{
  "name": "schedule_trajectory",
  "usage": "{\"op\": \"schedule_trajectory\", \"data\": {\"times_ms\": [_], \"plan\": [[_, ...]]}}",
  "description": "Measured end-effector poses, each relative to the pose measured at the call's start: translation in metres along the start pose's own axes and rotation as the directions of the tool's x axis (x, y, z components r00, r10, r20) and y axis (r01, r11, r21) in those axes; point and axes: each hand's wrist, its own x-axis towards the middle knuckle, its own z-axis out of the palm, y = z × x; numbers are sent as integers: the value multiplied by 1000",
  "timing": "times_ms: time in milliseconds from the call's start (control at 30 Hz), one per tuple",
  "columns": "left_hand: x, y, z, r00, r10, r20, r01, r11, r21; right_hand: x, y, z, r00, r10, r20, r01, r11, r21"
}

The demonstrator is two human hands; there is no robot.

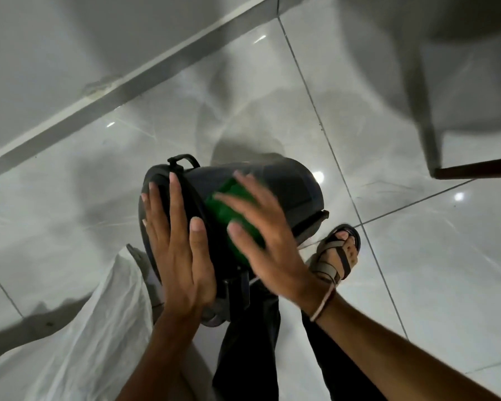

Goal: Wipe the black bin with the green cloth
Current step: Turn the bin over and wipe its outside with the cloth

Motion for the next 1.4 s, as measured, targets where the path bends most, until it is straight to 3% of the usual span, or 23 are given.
{"op": "schedule_trajectory", "data": {"times_ms": [100,233,300,367,433,533,767,833,900,967,1033,1067,1133,1233,1333,1400], "plan": [[1,2,-2,999,-33,3,33,998,-45,-34,14,-5,996,-70,53,70,998,2],[0,7,-1,1000,-8,23,10,998,-61,-33,42,-32,963,263,-58,-261,965,30],[2,12,0,1000,-24,19,26,997,-66,-17,41,-41,927,350,-137,-336,935,110],[9,14,-1,999,-53,13,54,995,-79,-7,28,-36,954,283,-99,-275,957,91],[18,14,-3,998,-57,21,58,995,-77,-15,13,-22,993,120,23,-121,991,52],[20,12,-5,998,-35,47,38,997,-68,-36,11,-16,991,-96,93,93,995,38],[19,3,-4,999,-25,43,28,997,-78,-45,52,-39,953,-195,231,239,954,-181],[19,-2,-8,998,-1,62,4,998,-60,-52,71,-42,983,-85,163,120,969,-216],[13,-4,-9,998,27,57,-25,999,-44,-48,84,-41,993,118,-10,-118,982,-146],[3,0,-3,997,67,48,-65,997,-37,-26,91,-40,907,365,-209,-370,929,16],[-7,7,4,993,109,44,-109,994,-8,10,91,-46,817,496,-295,-478,868,135],[-12,10,8,991,127,42,-127,992,9,28,88,-50,809,509,-294,-493,860,132],[-17,12,11,988,147,43,-147,989,7,49,72,-51,869,440,-224,-436,897,71],[-17,4,5,992,125,33,-124,992,-28,24,33,-25,986,131,-107,-133,991,-15],[0,0,-1,999,-39,-15,38,998,-44,-43,28,-6,997,-63,-39,58,991,-118],[11,3,3,988,-151,-23,150,988,-39,-77,45,-5,997,-57,-56,45,978,-203]]}}
